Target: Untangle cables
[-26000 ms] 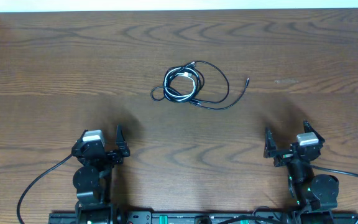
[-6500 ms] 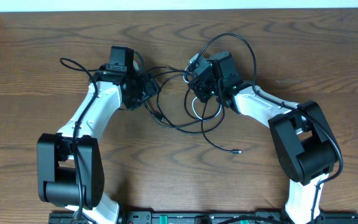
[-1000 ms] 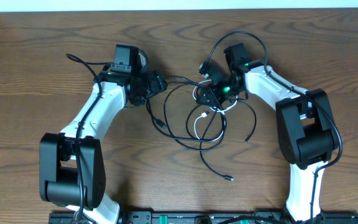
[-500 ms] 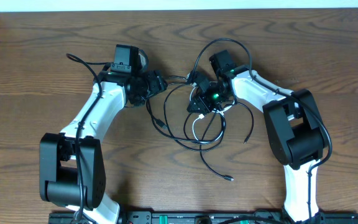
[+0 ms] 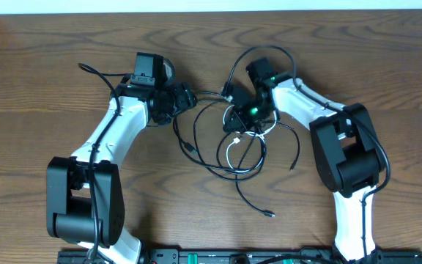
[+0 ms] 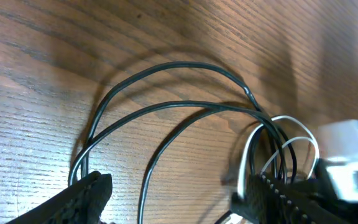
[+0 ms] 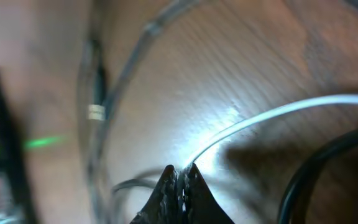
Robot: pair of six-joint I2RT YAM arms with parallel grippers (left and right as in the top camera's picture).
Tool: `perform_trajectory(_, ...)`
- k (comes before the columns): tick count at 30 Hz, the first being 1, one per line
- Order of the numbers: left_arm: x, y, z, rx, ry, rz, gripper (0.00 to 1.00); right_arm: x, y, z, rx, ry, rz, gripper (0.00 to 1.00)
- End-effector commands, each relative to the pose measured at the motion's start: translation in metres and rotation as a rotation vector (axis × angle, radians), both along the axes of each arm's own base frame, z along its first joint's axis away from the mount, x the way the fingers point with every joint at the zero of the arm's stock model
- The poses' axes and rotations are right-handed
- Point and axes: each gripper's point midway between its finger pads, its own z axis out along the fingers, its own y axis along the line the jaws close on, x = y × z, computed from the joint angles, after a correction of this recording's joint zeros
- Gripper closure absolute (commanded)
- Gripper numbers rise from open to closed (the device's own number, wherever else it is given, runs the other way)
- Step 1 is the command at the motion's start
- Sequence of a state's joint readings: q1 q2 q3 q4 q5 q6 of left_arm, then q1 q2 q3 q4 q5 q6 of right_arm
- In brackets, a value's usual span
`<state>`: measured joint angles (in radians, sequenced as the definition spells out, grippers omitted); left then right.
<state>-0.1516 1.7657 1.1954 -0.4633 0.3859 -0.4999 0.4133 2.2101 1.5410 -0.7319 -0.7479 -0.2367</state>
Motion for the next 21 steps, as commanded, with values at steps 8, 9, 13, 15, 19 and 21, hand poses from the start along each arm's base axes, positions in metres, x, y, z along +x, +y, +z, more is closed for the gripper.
perform_trajectory(8, 0.002, 0.003, -0.001, 0.015, -0.002, 0.001, 0.26, 0.021, 0.002, 0.264, 0.690, -0.061, 0.041, 0.99)
perform_trajectory(9, 0.002, 0.003, -0.001, 0.014, -0.001, 0.001, 0.26, 0.019, -0.004, 0.279, 0.734, -0.061, 0.058, 0.99)
perform_trajectory(13, 0.001, 0.001, -0.001, 0.005, -0.001, -0.004, 0.26, 0.018, -0.019, 0.306, 0.790, -0.055, 0.058, 0.99)
perform_trajectory(15, 0.001, 0.001, -0.001, 0.004, 0.000, -0.004, 0.25, 0.019, -0.023, 0.309, 0.790, -0.057, 0.047, 0.99)
perform_trajectory(19, 0.000, -0.003, 0.001, -0.013, -0.003, -0.029, 0.26, 0.031, -0.023, 0.294, 0.702, -0.082, -0.028, 0.99)
perform_trajectory(21, 0.000, -0.003, 0.001, -0.011, -0.005, -0.033, 0.26, 0.049, -0.025, 0.268, 0.554, -0.120, -0.139, 0.99)
